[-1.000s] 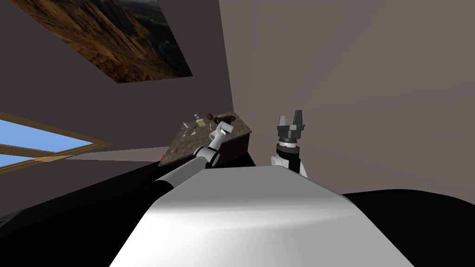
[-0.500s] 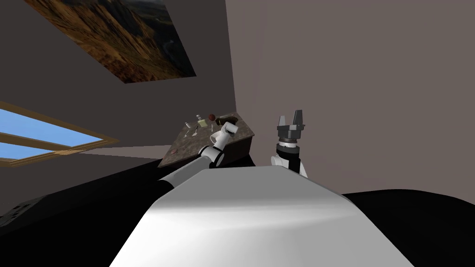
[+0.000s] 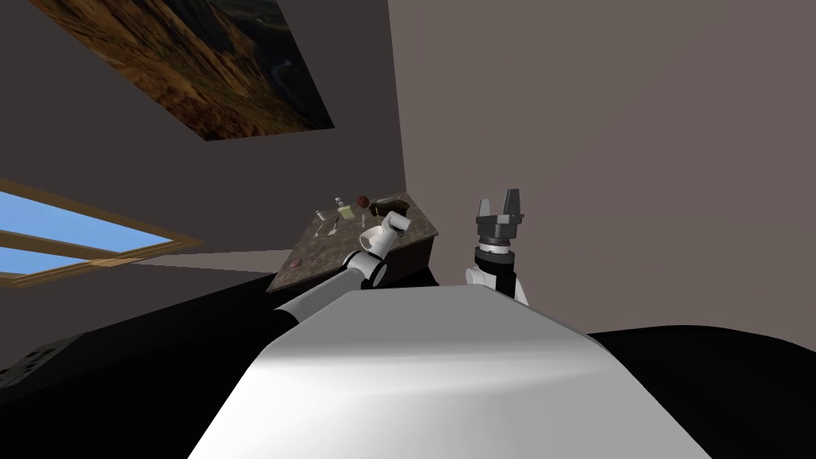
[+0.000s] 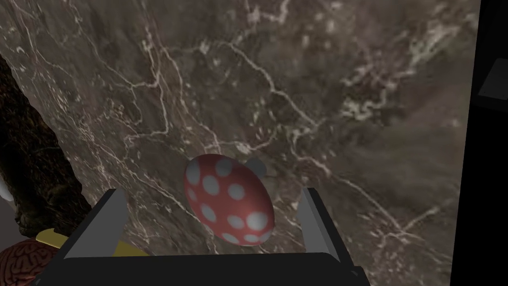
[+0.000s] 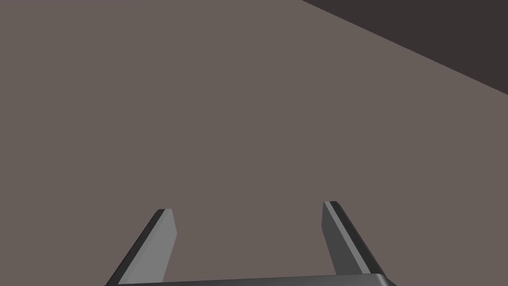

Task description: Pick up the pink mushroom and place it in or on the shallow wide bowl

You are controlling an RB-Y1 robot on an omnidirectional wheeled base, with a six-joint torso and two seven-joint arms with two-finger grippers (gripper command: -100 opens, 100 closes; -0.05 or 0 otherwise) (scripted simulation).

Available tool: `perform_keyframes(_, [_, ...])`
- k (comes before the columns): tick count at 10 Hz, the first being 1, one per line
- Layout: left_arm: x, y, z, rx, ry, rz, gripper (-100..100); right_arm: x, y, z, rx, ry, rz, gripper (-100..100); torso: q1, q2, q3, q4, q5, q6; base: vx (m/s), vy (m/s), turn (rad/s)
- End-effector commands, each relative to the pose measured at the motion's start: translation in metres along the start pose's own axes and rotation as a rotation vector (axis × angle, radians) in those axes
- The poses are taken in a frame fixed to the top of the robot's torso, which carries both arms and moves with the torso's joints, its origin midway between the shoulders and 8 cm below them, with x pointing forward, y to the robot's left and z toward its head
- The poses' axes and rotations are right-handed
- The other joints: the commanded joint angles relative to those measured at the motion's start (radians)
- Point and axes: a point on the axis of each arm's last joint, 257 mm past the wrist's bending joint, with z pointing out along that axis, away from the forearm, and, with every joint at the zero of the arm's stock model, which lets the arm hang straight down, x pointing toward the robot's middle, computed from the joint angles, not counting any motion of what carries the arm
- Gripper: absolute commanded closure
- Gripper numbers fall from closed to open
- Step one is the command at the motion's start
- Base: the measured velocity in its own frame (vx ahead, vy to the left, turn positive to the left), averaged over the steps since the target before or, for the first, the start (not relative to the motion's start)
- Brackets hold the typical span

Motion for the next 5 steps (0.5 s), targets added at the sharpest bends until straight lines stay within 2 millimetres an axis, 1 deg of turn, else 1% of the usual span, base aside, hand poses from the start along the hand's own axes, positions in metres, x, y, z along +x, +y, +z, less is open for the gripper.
perform_keyframes(1, [0.0000,0.0000,0.0000,0.000,0.000,0.000,-100,0.0000,0.0000,0.0000,0.000,0.000,0.000,0,0.000,0.000,0.000,0.000,0.000,0.000,0.012,-0.011,0.004])
perform_keyframes(2, [0.0000,-0.0004,0.0005,0.002,0.001,0.000,100,0.0000,0.0000,0.0000,0.000,0.000,0.000,0,0.001,0.001,0.001,0.000,0.000,0.000,0.000,0.000,0.000])
perform_keyframes(5, [0.0005,-0.0014,0.0000,0.005,0.002,0.000,100,0.0000,0.0000,0.0000,0.000,0.000,0.000,0,0.001,0.001,0.000,0.000,0.000,0.000,0.000,0.000,0.000])
